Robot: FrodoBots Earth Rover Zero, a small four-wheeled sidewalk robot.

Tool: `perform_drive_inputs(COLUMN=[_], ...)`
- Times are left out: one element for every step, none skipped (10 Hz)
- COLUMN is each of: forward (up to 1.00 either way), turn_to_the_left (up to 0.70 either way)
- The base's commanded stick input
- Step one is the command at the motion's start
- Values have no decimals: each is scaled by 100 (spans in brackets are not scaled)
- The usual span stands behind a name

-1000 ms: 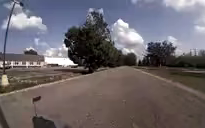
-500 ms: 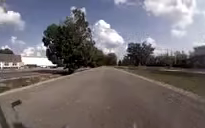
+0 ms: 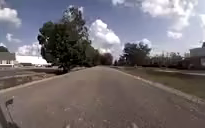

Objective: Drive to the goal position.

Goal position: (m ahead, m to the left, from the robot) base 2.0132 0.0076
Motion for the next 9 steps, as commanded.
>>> perform_drive_inputs(forward=[70,70,70,70,70,70,70,70,70], turn_to_the_left=[0,0,0,0,0,0,0,0,0])
